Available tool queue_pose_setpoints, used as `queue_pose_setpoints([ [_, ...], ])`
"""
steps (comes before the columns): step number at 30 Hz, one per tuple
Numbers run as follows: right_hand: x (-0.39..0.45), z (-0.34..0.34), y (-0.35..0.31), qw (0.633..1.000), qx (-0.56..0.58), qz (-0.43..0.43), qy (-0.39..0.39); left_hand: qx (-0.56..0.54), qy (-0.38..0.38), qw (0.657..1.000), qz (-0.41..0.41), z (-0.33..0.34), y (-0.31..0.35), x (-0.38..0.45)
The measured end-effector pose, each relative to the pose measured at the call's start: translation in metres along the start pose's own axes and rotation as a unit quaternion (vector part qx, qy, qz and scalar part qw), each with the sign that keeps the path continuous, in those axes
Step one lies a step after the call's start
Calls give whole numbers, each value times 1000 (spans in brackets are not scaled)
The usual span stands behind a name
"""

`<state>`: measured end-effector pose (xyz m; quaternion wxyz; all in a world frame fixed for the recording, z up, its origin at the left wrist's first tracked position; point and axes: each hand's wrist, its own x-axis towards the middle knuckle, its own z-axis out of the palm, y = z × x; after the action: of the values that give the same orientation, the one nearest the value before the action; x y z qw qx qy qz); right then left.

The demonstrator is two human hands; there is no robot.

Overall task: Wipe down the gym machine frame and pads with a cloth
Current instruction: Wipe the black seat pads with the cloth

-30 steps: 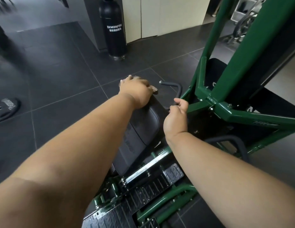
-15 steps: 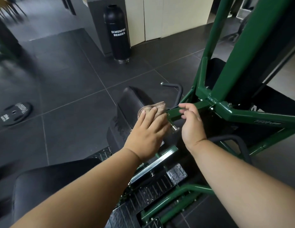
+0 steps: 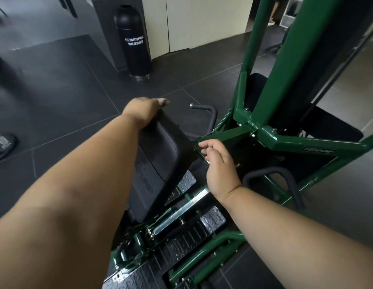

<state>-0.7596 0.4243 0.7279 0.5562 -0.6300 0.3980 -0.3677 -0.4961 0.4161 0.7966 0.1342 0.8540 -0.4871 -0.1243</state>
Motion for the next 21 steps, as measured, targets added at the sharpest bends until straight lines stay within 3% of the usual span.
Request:
queue_pose_setpoints([
  [3,-4,-4,2,1000,-15,-6,-7,-38,34,996,-78,11,-22,-8],
  [5,-5,-5,4,1000,-18,-2,-12,-162,51,982,-82,27,-25,-10],
  [8,-6,-2,3,1000,-16,3,-16,-222,154,962,-33,37,-19,-29],
  [10,-5,0,0,1000,-15,3,-19,-194,222,955,22,48,-19,-43],
  [16,7,16,-21,1000,3,-17,-7,-151,207,948,190,86,14,-106],
  [21,16,19,-43,999,9,-23,29,86,221,901,363,125,4,-146],
])
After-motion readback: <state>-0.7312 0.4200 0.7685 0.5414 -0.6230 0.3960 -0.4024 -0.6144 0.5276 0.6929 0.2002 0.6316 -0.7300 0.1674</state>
